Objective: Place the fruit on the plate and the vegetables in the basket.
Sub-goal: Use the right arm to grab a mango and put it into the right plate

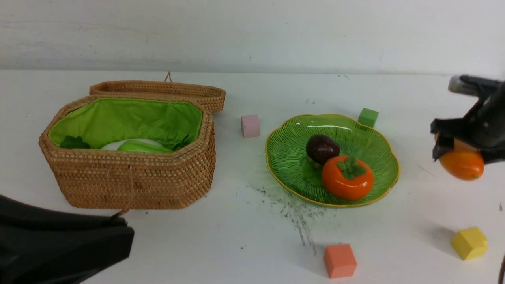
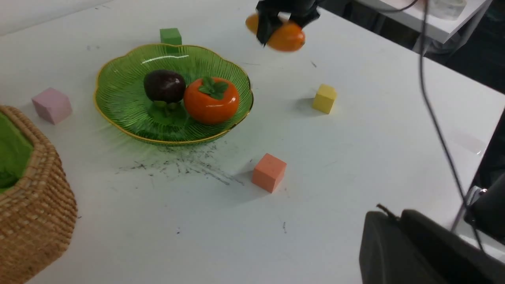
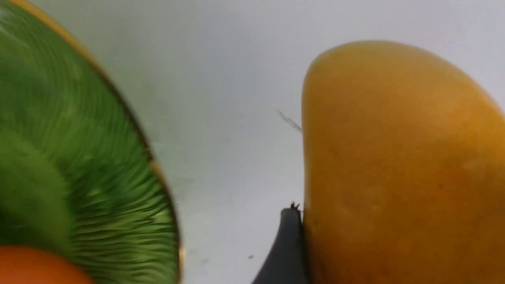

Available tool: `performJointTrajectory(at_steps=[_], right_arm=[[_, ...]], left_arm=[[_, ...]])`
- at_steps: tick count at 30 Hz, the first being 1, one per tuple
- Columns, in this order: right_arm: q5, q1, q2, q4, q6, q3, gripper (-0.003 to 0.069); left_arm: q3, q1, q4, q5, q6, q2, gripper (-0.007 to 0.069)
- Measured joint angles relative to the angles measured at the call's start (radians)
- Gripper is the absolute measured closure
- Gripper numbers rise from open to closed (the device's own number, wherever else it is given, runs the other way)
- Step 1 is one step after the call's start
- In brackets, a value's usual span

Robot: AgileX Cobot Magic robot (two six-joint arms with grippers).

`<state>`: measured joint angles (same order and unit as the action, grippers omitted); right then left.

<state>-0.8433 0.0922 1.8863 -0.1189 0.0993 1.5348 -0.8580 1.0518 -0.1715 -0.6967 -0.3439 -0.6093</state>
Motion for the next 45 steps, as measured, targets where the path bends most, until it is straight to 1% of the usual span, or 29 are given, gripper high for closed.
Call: performJointTrajectory(at_steps=[1, 4, 6, 8, 10, 11, 13, 17, 23, 25, 29, 33, 34, 39, 45], right_arm=[[-0.004, -0.01, -0.041, -0.014, -0.008, 0.0, 0.0052], [-0.011, -0.068, -0.171, -0.081, -0.093, 0.005, 0.0052], [-0.031, -0.149, -0.238, -0.133, -0.151, 0.032, 0.0052], [-0.05, -0.207, -0.267, -0.16, -0.181, 0.06, 0.0052], [-0.064, -0.278, -0.279, -0.177, -0.192, 0.104, 0.0052], [-0.064, -0.299, -0.278, -0.179, -0.196, 0.118, 0.0052], [-0.065, -0.377, -0.274, -0.18, -0.211, 0.173, 0.0052], [-0.064, -0.455, -0.252, -0.182, -0.221, 0.243, 0.0052], [-0.065, -0.474, -0.191, -0.143, -0.221, 0.266, 0.0052], [-0.084, -0.475, -0.094, -0.122, -0.209, 0.267, 0.0052], [-0.089, -0.483, 0.05, -0.122, -0.206, 0.267, 0.0052], [-0.056, -0.485, 0.138, -0.113, -0.206, 0.267, 0.0052], [-0.023, -0.485, 0.172, -0.088, -0.205, 0.267, 0.0052], [0.05, -0.485, 0.222, -0.07, -0.205, 0.267, 0.0052], [0.072, -0.485, 0.23, -0.045, -0.205, 0.267, 0.0052]], left_arm=[[0.0, 0.0, -0.01, -0.002, 0.0, 0.0, 0.0585], [0.0, 0.0, -0.049, -0.006, -0.01, 0.0, 0.0585], [0.0, 0.0, -0.093, -0.007, -0.045, 0.0, 0.0585], [0.0, 0.0, -0.128, -0.007, -0.081, 0.0, 0.0585], [0.0, 0.0, -0.158, -0.007, -0.116, 0.0, 0.0585], [0.0, 0.0, -0.168, -0.008, -0.13, 0.0, 0.0585], [0.0, 0.0, -0.195, -0.014, -0.16, 0.0, 0.0585], [0.0, 0.0, -0.218, -0.036, -0.174, 0.0, 0.0585], [0.0, 0.0, -0.225, -0.052, -0.177, 0.0, 0.0585], [0.0, 0.0, -0.225, -0.052, -0.179, 0.0, 0.0585], [0.0, 0.0, -0.225, -0.052, -0.179, 0.0, 0.058], [0.0, 0.0, -0.227, -0.052, -0.179, 0.0, 0.0577], [0.0, 0.0, -0.226, -0.051, -0.179, 0.0, 0.0577], [0.0, 0.0, -0.225, -0.049, -0.179, 0.0, 0.0575], [0.0, 0.0, -0.225, -0.049, -0.179, 0.0, 0.0575]])
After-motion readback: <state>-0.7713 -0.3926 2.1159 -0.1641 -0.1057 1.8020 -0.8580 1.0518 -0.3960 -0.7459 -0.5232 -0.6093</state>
